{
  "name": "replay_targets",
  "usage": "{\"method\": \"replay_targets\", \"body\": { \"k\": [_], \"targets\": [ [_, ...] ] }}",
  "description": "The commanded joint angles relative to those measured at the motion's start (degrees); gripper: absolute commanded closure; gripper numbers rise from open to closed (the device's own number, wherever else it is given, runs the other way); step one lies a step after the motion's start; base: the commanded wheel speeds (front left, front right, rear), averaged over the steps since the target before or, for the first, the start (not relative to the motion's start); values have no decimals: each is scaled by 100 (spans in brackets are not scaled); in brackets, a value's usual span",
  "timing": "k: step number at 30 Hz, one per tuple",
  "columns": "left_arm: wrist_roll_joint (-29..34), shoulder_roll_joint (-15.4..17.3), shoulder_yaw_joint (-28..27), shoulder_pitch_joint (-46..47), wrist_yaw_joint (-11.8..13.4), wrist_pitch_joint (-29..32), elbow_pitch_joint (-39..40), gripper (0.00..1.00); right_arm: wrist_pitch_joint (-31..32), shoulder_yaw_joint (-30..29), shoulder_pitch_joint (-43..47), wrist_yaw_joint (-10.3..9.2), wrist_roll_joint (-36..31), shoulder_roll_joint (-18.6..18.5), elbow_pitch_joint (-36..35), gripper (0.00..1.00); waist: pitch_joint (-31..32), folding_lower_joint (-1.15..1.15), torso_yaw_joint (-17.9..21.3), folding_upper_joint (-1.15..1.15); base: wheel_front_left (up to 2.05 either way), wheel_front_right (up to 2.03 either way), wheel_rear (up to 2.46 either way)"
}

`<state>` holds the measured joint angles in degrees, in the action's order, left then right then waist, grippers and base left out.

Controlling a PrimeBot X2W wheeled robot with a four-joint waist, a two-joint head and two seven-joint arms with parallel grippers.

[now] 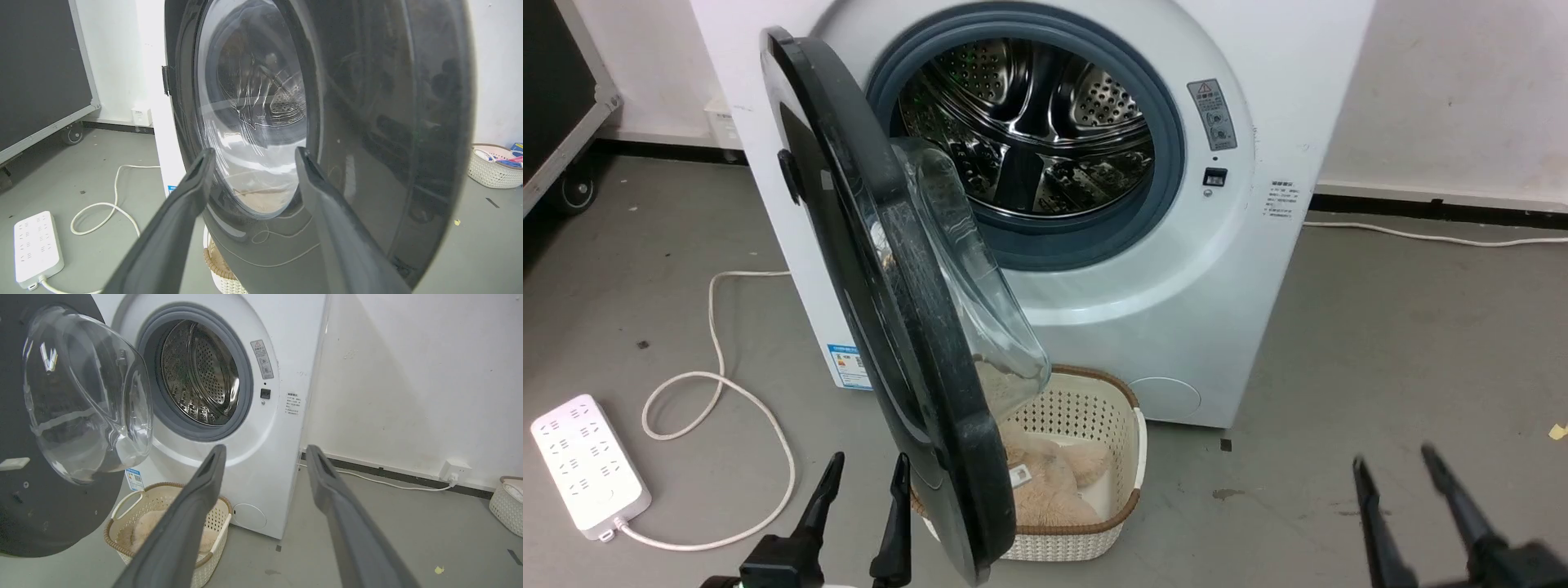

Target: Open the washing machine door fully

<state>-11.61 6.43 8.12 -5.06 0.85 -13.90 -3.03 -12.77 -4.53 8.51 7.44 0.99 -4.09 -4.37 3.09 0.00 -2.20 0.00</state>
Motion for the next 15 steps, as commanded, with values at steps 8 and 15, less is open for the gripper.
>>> {"method": "replay_targets", "body": {
  "k": [8, 15],
  "targets": [
    [-41, 26, 61, -72, 29, 6, -56, 0, -140, 22, 350, 5, 39, 119, 423, 0, -13, 0, 20, 0, 0, 0, 0],
    [-29, 30, 85, -16, 60, -27, -77, 0, -179, 20, 223, 5, 147, 120, 467, 0, -31, 0, 40, 0, 0, 0, 0]
  ]
}}
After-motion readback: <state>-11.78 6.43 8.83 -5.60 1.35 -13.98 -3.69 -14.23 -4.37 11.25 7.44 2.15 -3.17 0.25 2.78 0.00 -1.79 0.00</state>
